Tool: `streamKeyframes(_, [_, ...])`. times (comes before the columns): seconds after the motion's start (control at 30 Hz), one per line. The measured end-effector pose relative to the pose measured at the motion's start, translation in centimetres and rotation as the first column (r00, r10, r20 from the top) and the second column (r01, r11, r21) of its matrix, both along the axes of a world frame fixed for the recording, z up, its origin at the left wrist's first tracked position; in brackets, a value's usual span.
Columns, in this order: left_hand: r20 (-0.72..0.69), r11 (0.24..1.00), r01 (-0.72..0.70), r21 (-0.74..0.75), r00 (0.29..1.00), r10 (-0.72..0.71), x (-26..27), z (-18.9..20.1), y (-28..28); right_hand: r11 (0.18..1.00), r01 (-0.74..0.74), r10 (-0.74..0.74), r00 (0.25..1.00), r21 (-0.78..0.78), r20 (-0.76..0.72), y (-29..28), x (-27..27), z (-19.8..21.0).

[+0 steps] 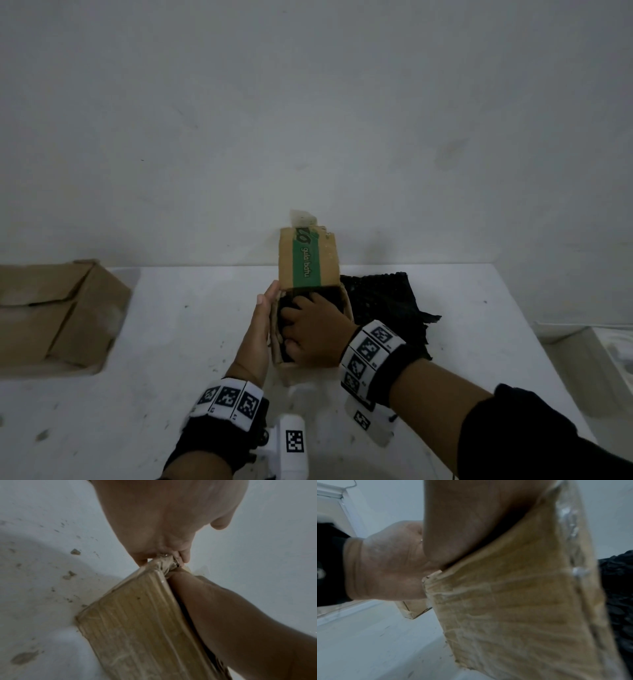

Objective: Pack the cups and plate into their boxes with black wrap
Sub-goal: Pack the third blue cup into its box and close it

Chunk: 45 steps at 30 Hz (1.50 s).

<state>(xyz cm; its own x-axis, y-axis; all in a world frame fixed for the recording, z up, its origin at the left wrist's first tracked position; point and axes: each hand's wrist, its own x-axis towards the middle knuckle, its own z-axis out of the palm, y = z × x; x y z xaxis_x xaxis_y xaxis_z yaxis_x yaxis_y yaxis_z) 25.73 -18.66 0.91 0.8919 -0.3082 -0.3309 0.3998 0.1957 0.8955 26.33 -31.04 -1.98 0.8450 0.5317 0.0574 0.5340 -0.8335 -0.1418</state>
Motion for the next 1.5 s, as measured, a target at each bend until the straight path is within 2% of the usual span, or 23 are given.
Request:
streamKeyframes(0.1, [0.006, 1.000, 0.017, -0.005, 1.000, -0.017, -0.3, 0.2, -0.5, 1.000, -0.007, 0.007, 1.000, 0.001, -0.028, -0.4, -0.3, 0.0])
streamKeyframes(0.2, [0.067, 0.999, 0.031, -0.024, 0.997, -0.030, -0.4, 0.3, -0.7, 0.991, 0.062, -0.069, 0.996, 0.116, 0.055, -0.2, -1.5, -0.1])
streamKeyframes(0.27, [0.082, 0.999, 0.043, -0.024, 0.996, -0.041, -0.3, -0.1, -0.7, 0.961, 0.219, -0.235, 0.969, 0.170, 0.079, 0.4, -2.3, -0.2])
streamKeyframes(0.33, [0.086, 0.999, 0.045, -0.018, 0.995, -0.044, -0.2, -0.6, -0.7, 0.892, 0.420, -0.430, 0.903, 0.168, 0.026, 0.8, -2.9, -0.3])
streamKeyframes(0.4, [0.105, 0.999, 0.039, -0.008, 0.994, -0.038, 0.0, -1.2, -0.8, 0.823, 0.553, -0.551, 0.833, 0.133, -0.057, 1.1, -3.0, -0.1])
streamKeyframes(0.47, [0.129, 0.999, 0.037, -0.011, 0.991, -0.036, 0.1, -1.6, -0.8, 0.793, 0.609, -0.590, 0.779, 0.030, -0.211, 1.3, -2.5, 0.4])
streamKeyframes(0.57, [0.134, 0.998, 0.059, -0.020, 0.989, -0.056, 0.4, -2.2, -0.6, 0.776, 0.620, -0.618, 0.714, -0.112, -0.329, 1.6, -0.4, 1.2])
streamKeyframes(0.67, [0.155, 0.998, 0.067, -0.004, 0.986, -0.066, 0.4, -2.2, -0.4, 0.800, 0.562, -0.591, 0.675, -0.212, -0.442, 1.0, 1.4, 2.0])
streamKeyframes(0.73, [0.170, 0.997, 0.076, 0.006, 0.982, -0.076, 0.5, -2.2, -0.2, 0.817, 0.536, -0.570, 0.691, -0.214, -0.444, 0.7, 1.6, 2.3])
streamKeyframes(0.77, [0.179, 0.997, 0.080, 0.008, 0.981, -0.080, 0.4, -2.2, -0.2, 0.828, 0.523, -0.556, 0.723, -0.202, -0.410, 0.6, 1.3, 2.4])
streamKeyframes(0.87, [0.188, 0.998, 0.069, 0.006, 0.980, -0.069, 0.2, -2.2, -0.2, 0.909, 0.404, -0.416, 0.890, -0.101, -0.186, 0.4, -0.3, 1.7])
streamKeyframes(0.93, [0.201, 0.998, 0.066, 0.008, 0.977, -0.066, 0.1, -2.0, -0.4, 0.964, 0.266, -0.268, 0.960, -0.027, -0.077, 0.5, -1.3, 1.0])
streamKeyframes(1.03, [0.190, 0.998, 0.069, 0.004, 0.979, -0.068, 0.2, -1.9, -0.5, 0.972, 0.233, -0.229, 0.969, 0.040, -0.090, 0.3, -1.5, 0.0])
streamKeyframes(1.27, [0.198, 0.995, 0.036, 0.097, 0.979, -0.054, -0.2, -0.6, -1.3, 0.955, 0.215, -0.255, 0.946, -0.202, -0.198, 0.3, -0.6, 0.6])
streamKeyframes(1.37, [0.210, 0.973, 0.023, 0.230, 0.975, -0.072, 0.5, -0.6, -0.7, 0.963, 0.195, -0.229, 0.955, -0.185, -0.188, -0.2, -0.6, 0.7])
streamKeyframes(1.43, [0.248, 0.903, 0.021, 0.429, 0.959, -0.140, 1.1, -1.0, 0.1, 0.986, 0.165, -0.166, 0.979, -0.016, -0.122, -1.2, -1.1, 1.0])
streamKeyframes(1.47, [0.293, 0.815, 0.000, 0.580, 0.933, -0.208, 1.6, -1.3, 0.4, 0.985, 0.148, -0.140, 0.986, 0.088, -0.091, -2.0, -1.4, 1.4])
streamKeyframes(1.5, [0.330, 0.687, -0.053, 0.725, 0.902, -0.278, 1.9, -1.4, 0.4, 0.970, 0.149, -0.140, 0.988, 0.189, -0.064, -2.9, -1.7, 1.9])
